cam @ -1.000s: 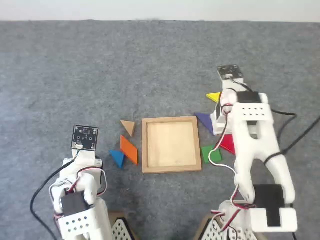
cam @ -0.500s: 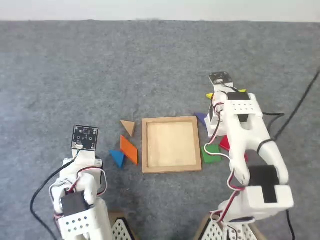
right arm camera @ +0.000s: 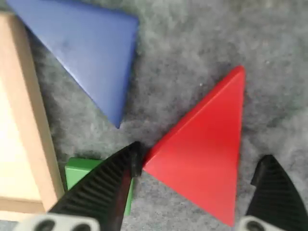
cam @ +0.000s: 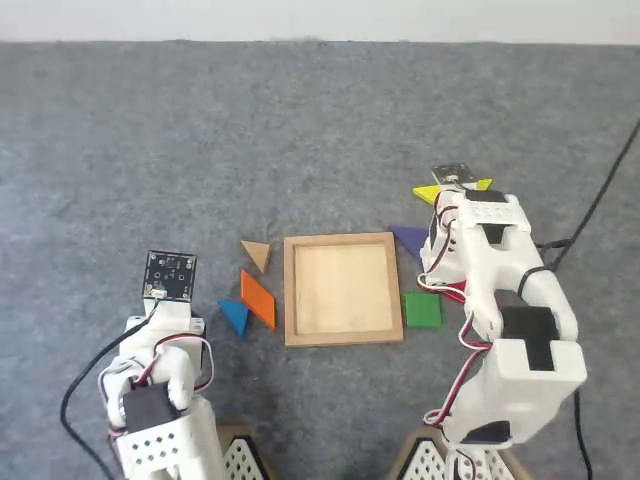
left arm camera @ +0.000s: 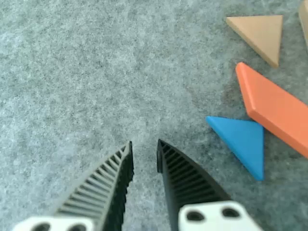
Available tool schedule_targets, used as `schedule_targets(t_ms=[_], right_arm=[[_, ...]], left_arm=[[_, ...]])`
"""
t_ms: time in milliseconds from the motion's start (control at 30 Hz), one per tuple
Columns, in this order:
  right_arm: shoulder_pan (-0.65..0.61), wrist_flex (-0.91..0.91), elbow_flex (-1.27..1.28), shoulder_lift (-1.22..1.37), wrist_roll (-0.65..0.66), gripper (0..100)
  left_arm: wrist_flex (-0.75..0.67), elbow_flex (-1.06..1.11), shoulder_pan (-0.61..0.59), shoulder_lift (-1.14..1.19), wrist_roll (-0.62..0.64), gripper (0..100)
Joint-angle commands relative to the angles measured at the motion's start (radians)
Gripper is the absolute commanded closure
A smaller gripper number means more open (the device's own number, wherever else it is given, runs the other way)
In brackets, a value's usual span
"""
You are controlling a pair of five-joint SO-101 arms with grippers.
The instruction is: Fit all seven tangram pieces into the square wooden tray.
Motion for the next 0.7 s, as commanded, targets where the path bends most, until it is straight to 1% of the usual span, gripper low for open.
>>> schedule_targets(t_ms=[0, 167, 300, 367, 500, 600, 667], right_arm=[[0.002, -0.005, -0.017, 0.010, 0.017, 63.4], [-0.002, 0.015, -0.017, 0.012, 0.021, 63.4], [-0.005, 0.073, -0.017, 0.001, 0.149, 65.6], [-0.005, 0.076, -0.017, 0.001, 0.187, 66.0], [-0.005, 0.096, -0.021, -0.008, 0.219, 66.0], [-0.007, 0.117, -0.018, -0.062, 0.222, 66.0], [-0.013, 0.133, -0.015, -0.088, 0.256, 65.9]], left_arm=[[0.005, -0.010, -0.005, -0.017, 0.008, 92], [0.005, -0.010, -0.005, -0.017, 0.008, 92], [0.005, -0.010, -0.005, -0.017, 0.008, 92], [0.005, -0.010, -0.005, -0.017, 0.008, 92], [0.005, -0.010, -0.005, -0.017, 0.008, 92], [0.005, -0.010, -0.005, -0.017, 0.008, 92], [0.005, -0.010, -0.005, -0.017, 0.008, 92]])
